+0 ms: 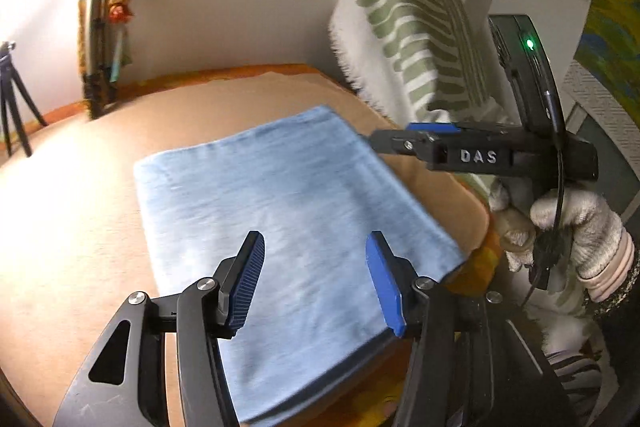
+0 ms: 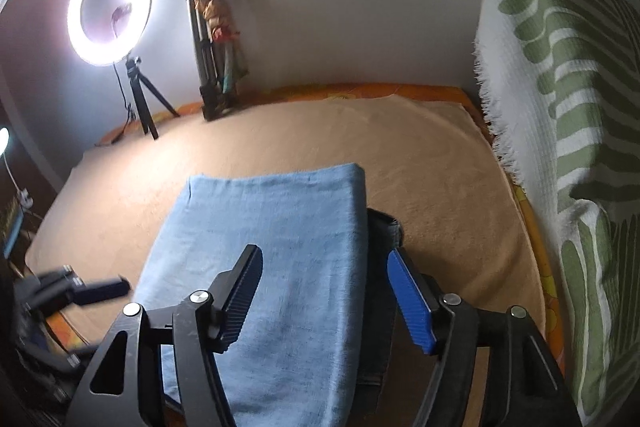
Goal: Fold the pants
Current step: 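Open both tools and release the folded jeans onto the blanket, then grasp the folded jeans' edge with the left tool while the right tool grasps the other end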
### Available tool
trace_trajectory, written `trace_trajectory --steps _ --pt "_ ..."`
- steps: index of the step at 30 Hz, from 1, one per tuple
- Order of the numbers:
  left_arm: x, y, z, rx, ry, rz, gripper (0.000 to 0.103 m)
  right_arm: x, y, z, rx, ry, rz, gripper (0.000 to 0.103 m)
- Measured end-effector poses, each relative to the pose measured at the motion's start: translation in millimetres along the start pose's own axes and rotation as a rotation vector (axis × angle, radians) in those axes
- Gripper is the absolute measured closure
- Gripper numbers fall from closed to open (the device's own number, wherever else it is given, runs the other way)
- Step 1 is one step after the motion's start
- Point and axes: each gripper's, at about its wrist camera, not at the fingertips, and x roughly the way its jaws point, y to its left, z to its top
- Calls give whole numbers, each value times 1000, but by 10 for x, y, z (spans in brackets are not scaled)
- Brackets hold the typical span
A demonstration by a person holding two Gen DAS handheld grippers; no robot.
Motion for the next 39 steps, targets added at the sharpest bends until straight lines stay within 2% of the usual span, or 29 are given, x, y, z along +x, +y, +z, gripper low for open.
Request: trace_trajectory --steps 3,6,8,13,16,20,24,29,39 --pt "71 99 2 -17 17 24 50 105 -5 -25 -6 -1 1 25" --pt "163 271 -46 -70 60 57 43 201 -15 -52 -13 -1 -2 20" --pt "225 362 -71 -95 83 82 42 275 -33 -62 -15 9 -4 19" --pt "466 719 -100 -242 145 77 40 500 -184 -55 -4 67 -9 14" --pt "547 851 -122 -282 155 64 40 611 -378 -53 58 101 3 14" --pt "594 825 -106 -260 163 64 40 711 -549 -76 117 134 54 13" --pt "627 763 -113 -234 170 45 26 795 -626 -103 160 156 100 13" --pt "658 697 -120 -183 182 55 20 876 -675 -136 189 176 148 13" --pt "632 919 -95 -249 184 -83 15 974 -756 -169 218 201 236 10"
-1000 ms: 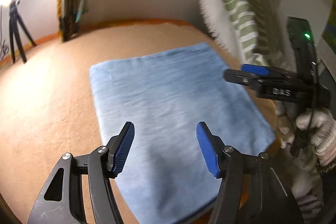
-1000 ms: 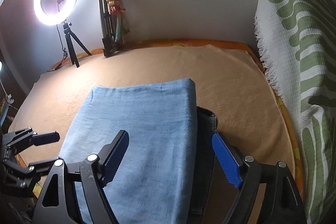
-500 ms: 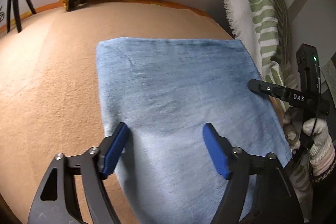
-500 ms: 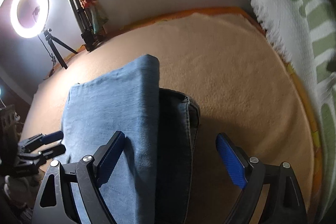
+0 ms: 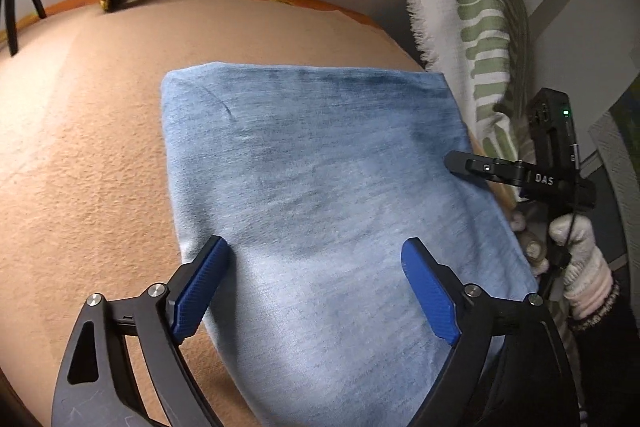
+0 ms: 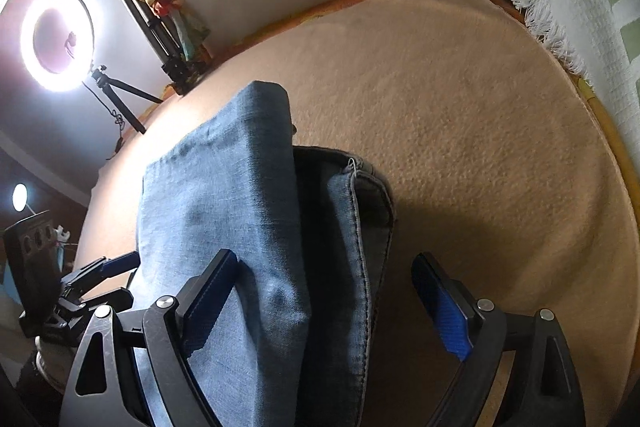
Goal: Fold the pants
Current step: 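Grasp the folded jeans' edge with the left tool while the right tool grasps the other end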
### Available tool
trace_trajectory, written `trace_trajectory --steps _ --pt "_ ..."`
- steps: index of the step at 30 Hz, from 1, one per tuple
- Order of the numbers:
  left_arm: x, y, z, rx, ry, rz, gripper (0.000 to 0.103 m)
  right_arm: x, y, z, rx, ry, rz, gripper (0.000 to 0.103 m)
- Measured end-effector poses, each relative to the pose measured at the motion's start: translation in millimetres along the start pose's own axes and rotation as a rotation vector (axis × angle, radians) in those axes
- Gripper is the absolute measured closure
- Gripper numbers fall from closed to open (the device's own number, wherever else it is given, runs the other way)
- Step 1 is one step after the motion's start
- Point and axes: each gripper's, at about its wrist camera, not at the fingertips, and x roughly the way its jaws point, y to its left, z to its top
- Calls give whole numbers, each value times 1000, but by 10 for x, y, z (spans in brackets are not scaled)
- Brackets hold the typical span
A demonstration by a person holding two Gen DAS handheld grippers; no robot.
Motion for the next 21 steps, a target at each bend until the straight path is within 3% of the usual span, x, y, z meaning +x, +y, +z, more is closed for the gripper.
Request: trace_trajectory --steps 5,11,18,21 --pt "-94 172 -15 -102 -48 -64 16 17 30 -1 -35 14 17 8" --pt "-244 396 -11 -173 -104 -18 16 3 28 14 -34 41 30 14" --pt "-115 458 1 -173 -52 -10 32 27 44 20 -53 45 54 15" --pt "-102 463 -6 -168 -57 -25 34 38 55 -5 -62 46 86 18"
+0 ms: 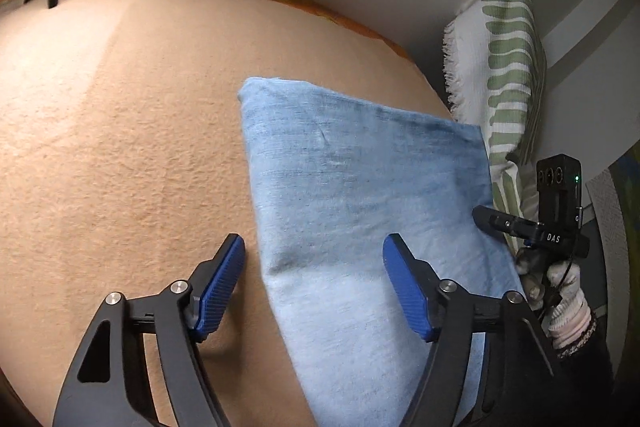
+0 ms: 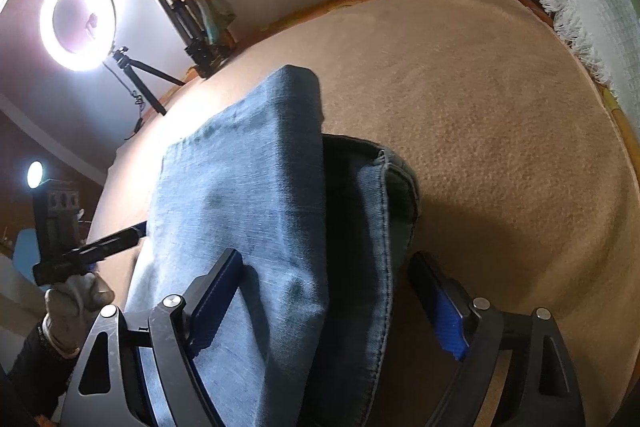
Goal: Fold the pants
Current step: 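Grasp the folded jeans' edge with the left tool while the right tool grasps the other end, then lift the jeans with both tools and fold them once more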
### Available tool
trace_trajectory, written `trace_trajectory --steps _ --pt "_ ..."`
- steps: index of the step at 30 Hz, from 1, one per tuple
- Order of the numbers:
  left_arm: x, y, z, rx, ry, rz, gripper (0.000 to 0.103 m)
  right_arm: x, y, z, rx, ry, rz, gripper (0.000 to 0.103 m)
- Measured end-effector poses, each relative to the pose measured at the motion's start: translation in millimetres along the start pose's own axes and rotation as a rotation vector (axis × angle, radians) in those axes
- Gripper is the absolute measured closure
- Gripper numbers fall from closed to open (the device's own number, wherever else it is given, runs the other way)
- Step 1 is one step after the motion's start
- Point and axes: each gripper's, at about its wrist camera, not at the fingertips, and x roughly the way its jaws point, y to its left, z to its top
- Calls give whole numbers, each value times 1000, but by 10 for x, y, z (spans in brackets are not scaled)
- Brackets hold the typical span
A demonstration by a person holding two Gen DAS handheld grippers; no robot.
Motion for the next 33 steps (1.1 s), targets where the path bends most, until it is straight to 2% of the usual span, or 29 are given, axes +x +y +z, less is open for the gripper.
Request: trace_trajectory --steps 2,3,7,8,10,11,12,15,18,22,24,33 --pt "15 4 14 -10 4 -23 36 12 24 -8 -28 -4 24 20" --pt "38 1 21 -16 12 -42 37 26 32 -15 -39 -4 49 26" --pt "86 -35 52 -9 11 -73 37 83 43 -27 -51 -13 139 32" --pt "97 -39 59 -8 11 -75 37 112 39 -26 -45 -8 165 36" --pt "121 -45 82 -13 8 -84 37 127 29 -16 -44 -18 181 38" --pt "135 -45 90 -17 10 -90 37 136 19 -13 -36 -21 186 42" --pt "150 -44 96 -20 12 -89 45 136 8 -14 -24 -26 186 48" --pt "197 -46 101 -39 13 -72 69 118 9 -37 6 -41 174 62" --pt "173 -61 91 -47 -4 -77 77 16 146 -45 -24 -65 120 76" --pt "45 -206 67 25 -38 -55 81 -81 419 -48 -103 -80 -1 81" --pt "-12 -266 77 44 -53 -53 83 -122 508 -42 -115 -89 -32 83" --pt "-341 -585 57 163 -135 -49 87 -468 827 -81 -146 -163 -75 86"
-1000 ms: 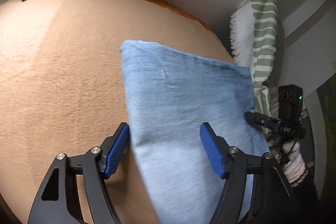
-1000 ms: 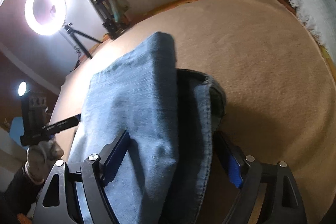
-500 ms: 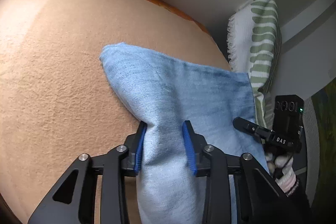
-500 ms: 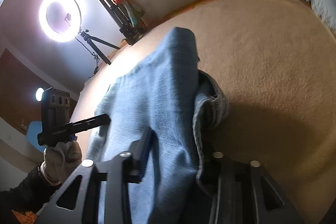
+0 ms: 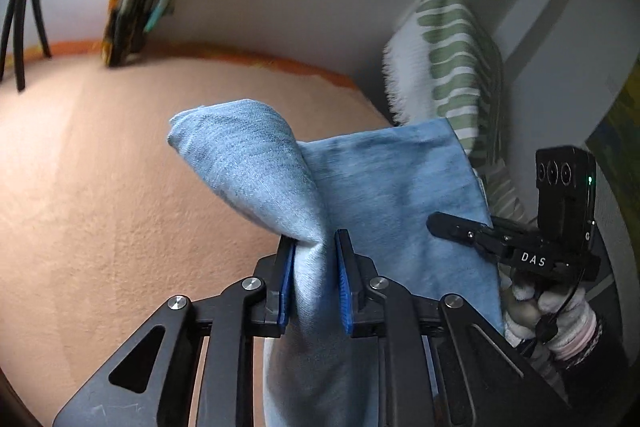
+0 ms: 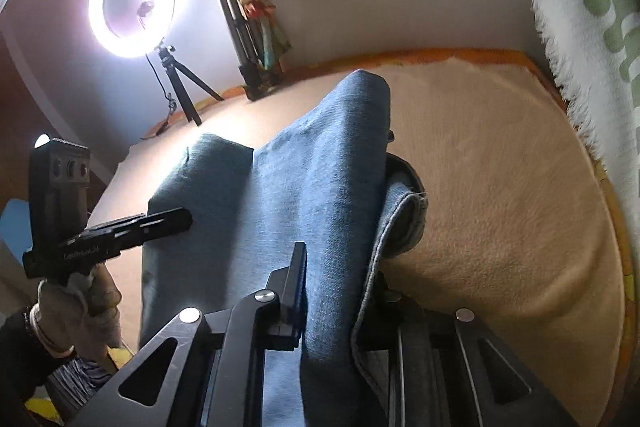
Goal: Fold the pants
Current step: 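Lift the jeans with both tools and fold them once more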
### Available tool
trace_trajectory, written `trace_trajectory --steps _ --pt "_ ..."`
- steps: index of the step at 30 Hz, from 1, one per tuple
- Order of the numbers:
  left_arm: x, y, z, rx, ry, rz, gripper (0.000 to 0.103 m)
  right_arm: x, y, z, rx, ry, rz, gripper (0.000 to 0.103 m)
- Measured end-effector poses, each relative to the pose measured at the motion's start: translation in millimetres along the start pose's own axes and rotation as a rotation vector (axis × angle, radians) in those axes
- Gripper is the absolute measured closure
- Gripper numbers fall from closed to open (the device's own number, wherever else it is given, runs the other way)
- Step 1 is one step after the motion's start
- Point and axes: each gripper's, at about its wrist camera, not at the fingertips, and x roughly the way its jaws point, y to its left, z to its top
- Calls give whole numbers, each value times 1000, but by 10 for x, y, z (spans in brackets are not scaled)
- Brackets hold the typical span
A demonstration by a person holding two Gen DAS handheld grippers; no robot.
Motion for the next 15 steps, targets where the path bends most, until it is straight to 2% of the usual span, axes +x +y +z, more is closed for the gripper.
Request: trace_trajectory --steps 8,15 --pt "-195 -56 136 8 -41 -31 88 -272 272 195 -36 -57 0 86" --pt "-292 -115 456 32 -90 -19 89 -372 386 558 -53 -114 -4 86"
